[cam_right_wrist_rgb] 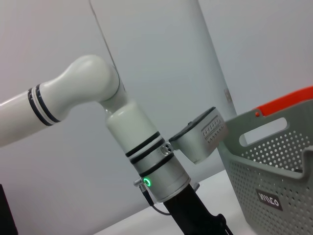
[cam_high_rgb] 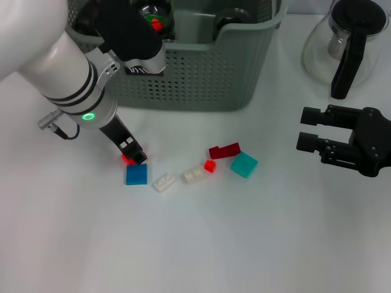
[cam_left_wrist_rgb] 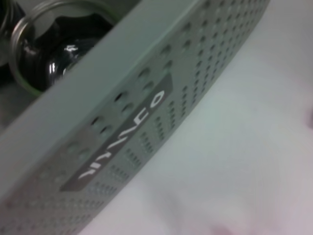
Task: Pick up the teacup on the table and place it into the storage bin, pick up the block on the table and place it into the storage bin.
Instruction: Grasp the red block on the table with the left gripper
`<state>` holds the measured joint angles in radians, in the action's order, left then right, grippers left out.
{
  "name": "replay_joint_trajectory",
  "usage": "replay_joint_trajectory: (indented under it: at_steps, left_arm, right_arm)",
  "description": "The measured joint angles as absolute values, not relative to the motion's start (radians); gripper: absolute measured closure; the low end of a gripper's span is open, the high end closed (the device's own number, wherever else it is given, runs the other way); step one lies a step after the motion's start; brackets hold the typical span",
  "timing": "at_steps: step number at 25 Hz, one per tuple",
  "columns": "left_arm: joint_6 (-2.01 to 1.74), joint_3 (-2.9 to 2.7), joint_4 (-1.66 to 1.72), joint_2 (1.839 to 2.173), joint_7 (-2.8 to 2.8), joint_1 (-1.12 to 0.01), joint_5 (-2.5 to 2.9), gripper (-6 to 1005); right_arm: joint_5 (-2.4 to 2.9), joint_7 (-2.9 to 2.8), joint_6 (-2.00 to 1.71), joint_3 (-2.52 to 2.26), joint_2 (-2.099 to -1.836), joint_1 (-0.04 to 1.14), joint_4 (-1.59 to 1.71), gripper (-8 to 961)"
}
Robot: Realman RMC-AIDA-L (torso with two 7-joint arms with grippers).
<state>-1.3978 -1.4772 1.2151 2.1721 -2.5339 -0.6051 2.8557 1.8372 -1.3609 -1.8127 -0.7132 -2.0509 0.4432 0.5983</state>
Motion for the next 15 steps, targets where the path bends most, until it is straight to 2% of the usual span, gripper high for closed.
replay_joint_trajectory:
  at_steps: [15]
  left_arm:
    - [-1.415, -1.486, 1.200, 2.168, -2.536, -0.609, 2.856, 408]
  right_arm:
    - [1.837, -1.363, -1.814, -0.713, -2.051, 0.440, 0.598, 339]
